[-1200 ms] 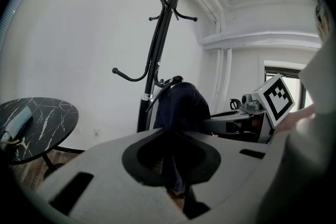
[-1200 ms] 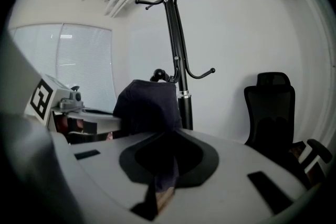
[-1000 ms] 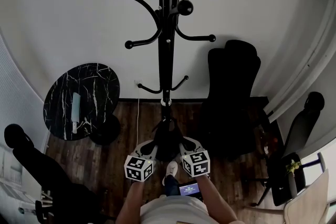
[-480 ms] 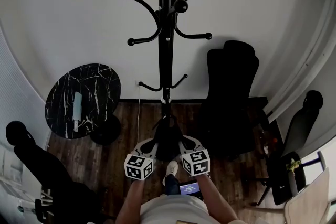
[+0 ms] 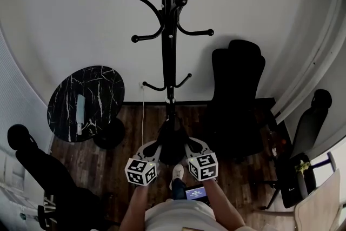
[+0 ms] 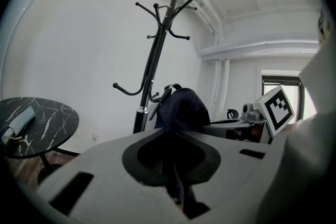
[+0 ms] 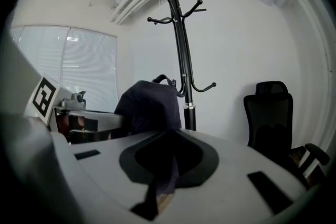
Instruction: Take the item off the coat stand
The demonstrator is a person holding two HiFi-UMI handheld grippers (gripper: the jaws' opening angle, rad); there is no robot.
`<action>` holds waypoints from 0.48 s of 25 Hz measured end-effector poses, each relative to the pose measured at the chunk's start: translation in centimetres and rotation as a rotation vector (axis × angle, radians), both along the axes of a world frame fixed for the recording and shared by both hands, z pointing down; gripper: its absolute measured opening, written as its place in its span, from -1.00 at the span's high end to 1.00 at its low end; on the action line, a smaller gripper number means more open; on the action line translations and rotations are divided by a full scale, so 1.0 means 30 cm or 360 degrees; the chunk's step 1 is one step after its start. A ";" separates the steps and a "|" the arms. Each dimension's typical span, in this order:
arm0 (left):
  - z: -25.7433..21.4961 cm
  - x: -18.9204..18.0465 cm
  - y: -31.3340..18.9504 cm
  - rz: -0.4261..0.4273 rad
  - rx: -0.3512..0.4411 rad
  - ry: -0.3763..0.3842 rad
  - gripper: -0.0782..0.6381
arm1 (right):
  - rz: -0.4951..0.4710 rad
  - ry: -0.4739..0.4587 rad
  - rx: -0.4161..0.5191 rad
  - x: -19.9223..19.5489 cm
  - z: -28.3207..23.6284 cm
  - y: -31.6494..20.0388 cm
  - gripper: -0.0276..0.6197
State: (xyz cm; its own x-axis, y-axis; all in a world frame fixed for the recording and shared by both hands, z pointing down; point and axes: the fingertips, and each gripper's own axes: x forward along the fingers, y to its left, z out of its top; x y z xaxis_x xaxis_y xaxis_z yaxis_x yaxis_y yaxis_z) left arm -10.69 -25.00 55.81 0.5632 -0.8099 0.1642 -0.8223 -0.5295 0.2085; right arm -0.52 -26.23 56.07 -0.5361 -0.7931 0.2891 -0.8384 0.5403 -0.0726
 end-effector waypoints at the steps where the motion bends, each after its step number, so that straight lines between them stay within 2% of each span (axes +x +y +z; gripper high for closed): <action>1: 0.002 0.003 0.005 0.0001 -0.0002 0.0002 0.70 | 0.0003 0.0001 0.0001 0.004 -0.001 0.005 0.82; 12: 0.027 0.020 0.079 -0.0012 -0.0030 0.0030 0.70 | -0.0003 -0.0001 -0.0028 0.024 0.022 0.083 0.82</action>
